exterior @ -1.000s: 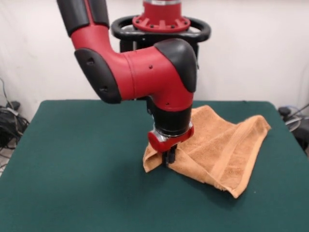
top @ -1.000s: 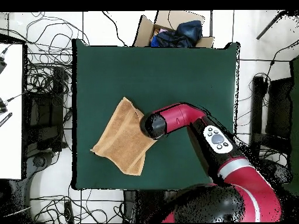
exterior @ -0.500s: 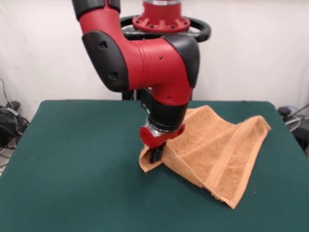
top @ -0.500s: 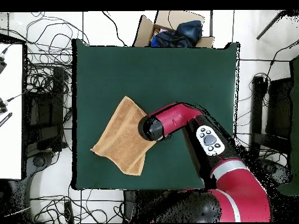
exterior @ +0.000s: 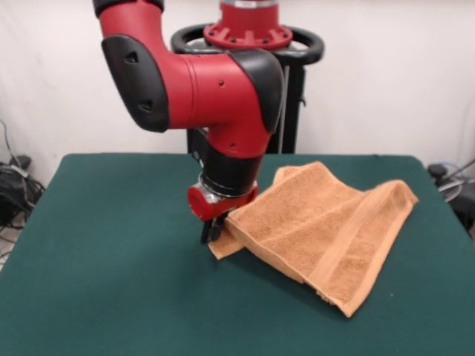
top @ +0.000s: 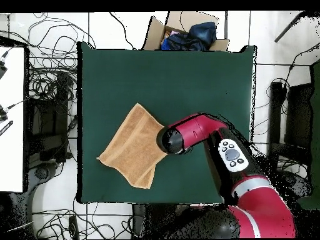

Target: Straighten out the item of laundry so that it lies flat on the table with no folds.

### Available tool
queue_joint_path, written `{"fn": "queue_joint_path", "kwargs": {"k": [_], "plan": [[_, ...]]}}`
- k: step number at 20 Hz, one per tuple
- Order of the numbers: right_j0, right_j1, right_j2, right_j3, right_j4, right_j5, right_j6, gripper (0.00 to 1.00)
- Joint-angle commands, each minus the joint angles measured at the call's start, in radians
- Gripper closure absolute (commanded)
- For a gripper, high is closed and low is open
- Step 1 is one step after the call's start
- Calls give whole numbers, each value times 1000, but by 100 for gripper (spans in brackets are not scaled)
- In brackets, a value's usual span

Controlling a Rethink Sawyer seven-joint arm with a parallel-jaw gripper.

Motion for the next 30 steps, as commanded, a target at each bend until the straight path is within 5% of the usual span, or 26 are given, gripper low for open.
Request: {"fn": "queue_joint_path", "kwargs": {"k": [1,8,30], "plan": [[-20,96,-39,-59,-13,56,-67,100],[-134,214,53,-62,69,82,-214,100],[-207,170,124,26,200,136,-294,100]]}}
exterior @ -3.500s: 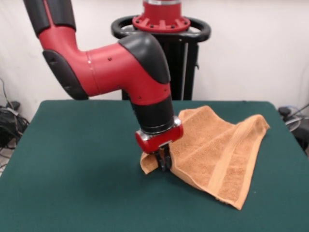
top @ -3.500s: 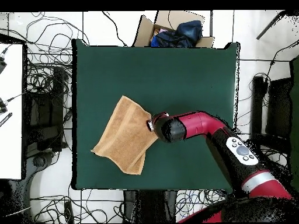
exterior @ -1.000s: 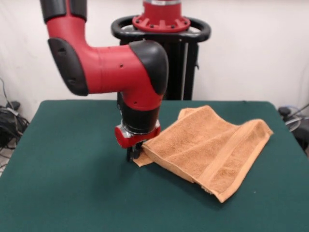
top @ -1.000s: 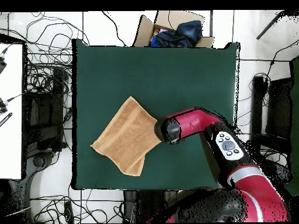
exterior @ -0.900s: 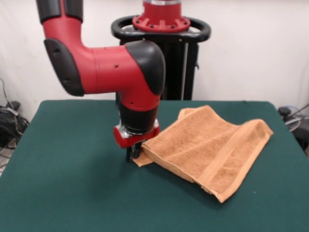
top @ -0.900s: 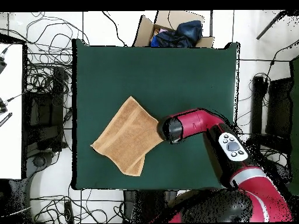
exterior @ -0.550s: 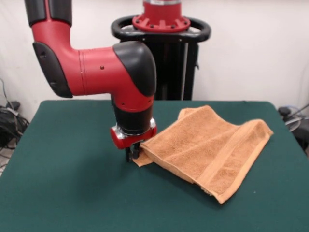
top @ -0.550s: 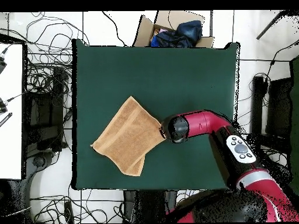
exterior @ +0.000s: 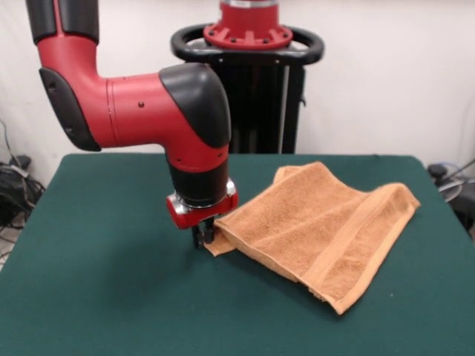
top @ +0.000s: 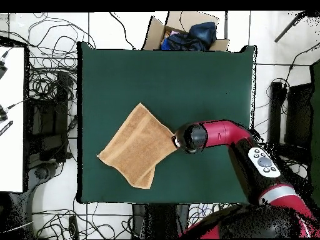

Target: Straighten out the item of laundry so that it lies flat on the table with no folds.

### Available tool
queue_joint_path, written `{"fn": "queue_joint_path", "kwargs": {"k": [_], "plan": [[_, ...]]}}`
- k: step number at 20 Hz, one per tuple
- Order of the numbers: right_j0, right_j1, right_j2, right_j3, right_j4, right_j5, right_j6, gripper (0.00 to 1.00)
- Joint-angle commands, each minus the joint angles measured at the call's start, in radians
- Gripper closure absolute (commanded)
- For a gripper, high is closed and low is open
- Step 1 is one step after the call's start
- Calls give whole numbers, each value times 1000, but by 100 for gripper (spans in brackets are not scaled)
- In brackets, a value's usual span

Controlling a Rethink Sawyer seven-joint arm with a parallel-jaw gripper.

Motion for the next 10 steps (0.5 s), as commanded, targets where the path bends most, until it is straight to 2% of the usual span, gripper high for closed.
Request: {"fn": "queue_joint_path", "kwargs": {"k": [1,3,4,10], "plan": [[-11,79,47,41,11,119,-204,100],[-8,80,46,38,11,127,-209,100],[-7,81,46,37,11,130,-211,0],[-1,82,43,34,16,139,-213,0]]}}
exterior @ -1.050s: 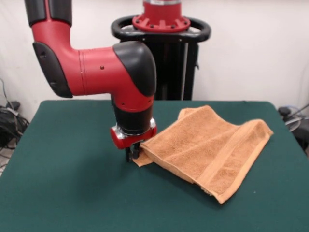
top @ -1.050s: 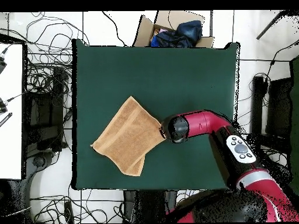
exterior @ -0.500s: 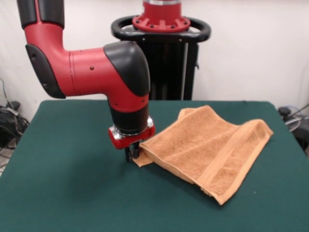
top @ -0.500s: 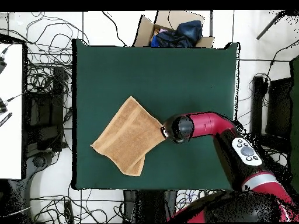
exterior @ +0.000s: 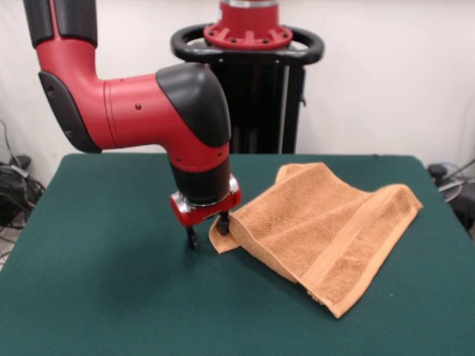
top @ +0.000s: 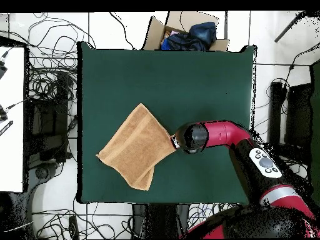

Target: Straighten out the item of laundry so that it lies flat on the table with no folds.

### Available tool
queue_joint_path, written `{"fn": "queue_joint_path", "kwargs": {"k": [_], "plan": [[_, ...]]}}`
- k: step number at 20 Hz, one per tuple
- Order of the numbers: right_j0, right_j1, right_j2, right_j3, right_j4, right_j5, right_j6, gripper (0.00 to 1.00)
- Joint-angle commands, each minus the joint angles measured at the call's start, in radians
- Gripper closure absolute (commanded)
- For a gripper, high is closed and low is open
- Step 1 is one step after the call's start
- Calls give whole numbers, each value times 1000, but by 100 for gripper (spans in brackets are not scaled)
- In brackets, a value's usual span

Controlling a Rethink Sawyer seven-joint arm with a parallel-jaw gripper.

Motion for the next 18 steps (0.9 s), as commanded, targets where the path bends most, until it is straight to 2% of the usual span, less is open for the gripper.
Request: {"fn": "queue_joint_path", "kwargs": {"k": [1,7,12,18], "plan": [[15,75,25,25,-12,114,-182,0],[25,76,7,17,-12,109,-145,0],[70,38,-39,16,13,195,-77,0],[96,-4,-47,40,67,276,-16,0]]}}
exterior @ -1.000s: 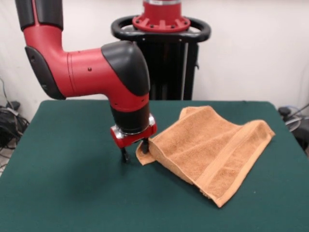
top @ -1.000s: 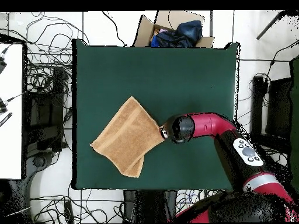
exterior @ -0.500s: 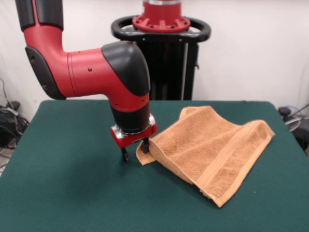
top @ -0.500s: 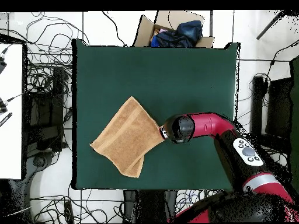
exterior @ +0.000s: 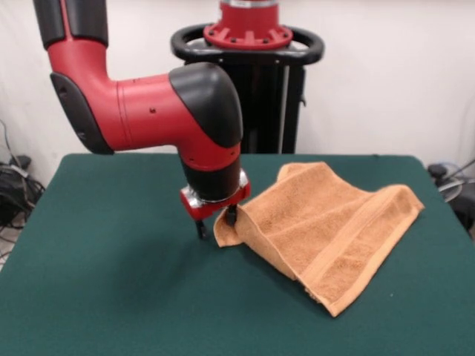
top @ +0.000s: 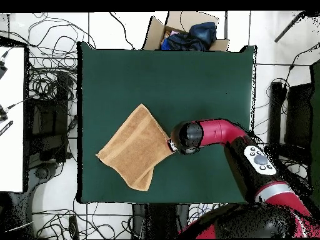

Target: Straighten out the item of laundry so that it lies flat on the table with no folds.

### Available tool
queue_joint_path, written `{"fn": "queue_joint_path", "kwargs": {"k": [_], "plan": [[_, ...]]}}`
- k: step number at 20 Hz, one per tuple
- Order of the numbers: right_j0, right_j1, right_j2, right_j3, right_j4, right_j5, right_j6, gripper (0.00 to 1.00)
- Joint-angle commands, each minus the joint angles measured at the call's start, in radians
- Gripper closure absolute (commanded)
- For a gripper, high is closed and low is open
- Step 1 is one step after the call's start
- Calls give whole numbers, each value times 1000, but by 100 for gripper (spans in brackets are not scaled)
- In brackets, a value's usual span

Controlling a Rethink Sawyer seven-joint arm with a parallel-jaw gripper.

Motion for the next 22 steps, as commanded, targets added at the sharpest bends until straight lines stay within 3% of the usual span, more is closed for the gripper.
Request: {"fn": "queue_joint_path", "kwargs": {"k": [1,5,6,17,22], "plan": [[62,2,-39,40,50,184,-16,0],[61,1,-46,38,39,216,-30,0],[60,2,-47,37,35,223,-34,100],[43,-7,-34,54,23,177,-21,100],[98,-125,-110,82,-7,157,121,100]]}}
